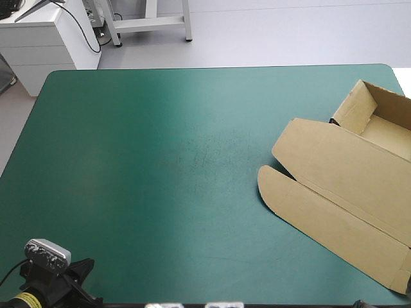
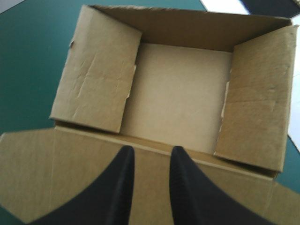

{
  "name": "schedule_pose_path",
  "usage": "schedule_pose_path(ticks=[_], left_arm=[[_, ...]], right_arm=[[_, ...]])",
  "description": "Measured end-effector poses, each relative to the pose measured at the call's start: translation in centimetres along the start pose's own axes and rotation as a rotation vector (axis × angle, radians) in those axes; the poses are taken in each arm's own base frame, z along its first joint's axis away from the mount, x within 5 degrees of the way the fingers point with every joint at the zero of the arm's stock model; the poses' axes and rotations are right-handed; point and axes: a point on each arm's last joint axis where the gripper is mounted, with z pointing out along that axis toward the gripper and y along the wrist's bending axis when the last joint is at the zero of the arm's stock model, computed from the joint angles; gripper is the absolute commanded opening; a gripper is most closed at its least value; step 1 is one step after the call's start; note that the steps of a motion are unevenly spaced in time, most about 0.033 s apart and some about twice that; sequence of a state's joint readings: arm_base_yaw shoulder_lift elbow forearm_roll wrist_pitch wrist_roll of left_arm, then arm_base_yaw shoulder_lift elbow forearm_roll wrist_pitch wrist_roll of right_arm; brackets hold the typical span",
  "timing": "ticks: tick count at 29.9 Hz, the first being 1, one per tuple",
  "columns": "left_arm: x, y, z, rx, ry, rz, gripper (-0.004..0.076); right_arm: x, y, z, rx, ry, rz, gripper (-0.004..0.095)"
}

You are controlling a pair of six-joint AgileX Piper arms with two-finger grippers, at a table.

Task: Fold the box

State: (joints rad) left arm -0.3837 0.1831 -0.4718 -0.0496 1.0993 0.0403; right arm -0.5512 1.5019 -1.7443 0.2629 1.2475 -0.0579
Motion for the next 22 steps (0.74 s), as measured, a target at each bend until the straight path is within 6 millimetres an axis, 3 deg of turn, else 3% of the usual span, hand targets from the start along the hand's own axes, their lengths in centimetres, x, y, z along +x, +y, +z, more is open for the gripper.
schedule_pose_path(ticks=[5, 13, 18, 22], left_arm=[[0.0, 0.0, 0.0, 0.0, -0.001, 0.0, -0.0008], [0.0, 0.0, 0.0, 0.0, -0.001, 0.0, -0.0008], [0.0, 0.0, 0.0, 0.0, -0.001, 0.0, -0.0008], [0.0, 0.0, 0.0, 0.0, -0.001, 0.0, -0.0008]], right_arm=[[4.5, 2.2, -1.9, -0.003, 0.043, -0.105, -0.002], [13.4, 5.2, -5.1, -0.09, 0.08, -0.306, -0.0019], [18.9, 4.9, -6.3, -0.148, 0.062, -0.422, -0.0019], [22.5, 3.7, -5.2, -0.148, 0.068, -0.431, -0.002]])
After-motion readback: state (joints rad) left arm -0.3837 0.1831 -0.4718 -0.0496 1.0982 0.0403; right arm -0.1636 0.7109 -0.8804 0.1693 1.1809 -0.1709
